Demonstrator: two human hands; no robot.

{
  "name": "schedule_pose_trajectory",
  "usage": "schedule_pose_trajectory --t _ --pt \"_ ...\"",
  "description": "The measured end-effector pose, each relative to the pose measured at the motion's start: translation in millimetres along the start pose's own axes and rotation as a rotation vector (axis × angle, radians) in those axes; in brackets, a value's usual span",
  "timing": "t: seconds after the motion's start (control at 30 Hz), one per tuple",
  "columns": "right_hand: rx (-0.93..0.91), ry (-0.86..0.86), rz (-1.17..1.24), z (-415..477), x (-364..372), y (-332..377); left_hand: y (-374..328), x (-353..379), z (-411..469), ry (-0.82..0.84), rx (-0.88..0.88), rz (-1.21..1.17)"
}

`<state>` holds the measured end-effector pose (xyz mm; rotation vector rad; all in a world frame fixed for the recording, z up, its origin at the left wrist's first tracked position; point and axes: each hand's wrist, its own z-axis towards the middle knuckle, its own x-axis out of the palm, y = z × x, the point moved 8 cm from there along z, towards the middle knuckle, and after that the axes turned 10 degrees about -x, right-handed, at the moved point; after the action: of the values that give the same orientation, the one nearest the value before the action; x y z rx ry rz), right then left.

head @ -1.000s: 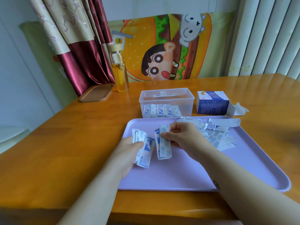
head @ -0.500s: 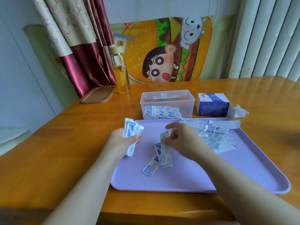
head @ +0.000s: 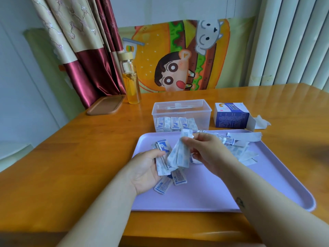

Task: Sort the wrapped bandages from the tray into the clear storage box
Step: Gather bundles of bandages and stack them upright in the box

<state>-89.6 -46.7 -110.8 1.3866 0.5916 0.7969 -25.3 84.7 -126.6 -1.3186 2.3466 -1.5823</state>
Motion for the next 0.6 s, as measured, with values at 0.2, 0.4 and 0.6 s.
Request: schedule_pose_trajectory --t 0.2,0.4,0.6 --pt "0.000 0.003 0.052 8 -21 4 -4 -15 0 -0.145 0.049 0.372" --pt "0.067 0.120 -0.101 4 -10 -7 -19 -17 -5 -0.281 0.133 1.062" --pt "0.084 0.138 -0.130 2 -2 -13 -27 -19 -10 -0.320 0.140 1.115"
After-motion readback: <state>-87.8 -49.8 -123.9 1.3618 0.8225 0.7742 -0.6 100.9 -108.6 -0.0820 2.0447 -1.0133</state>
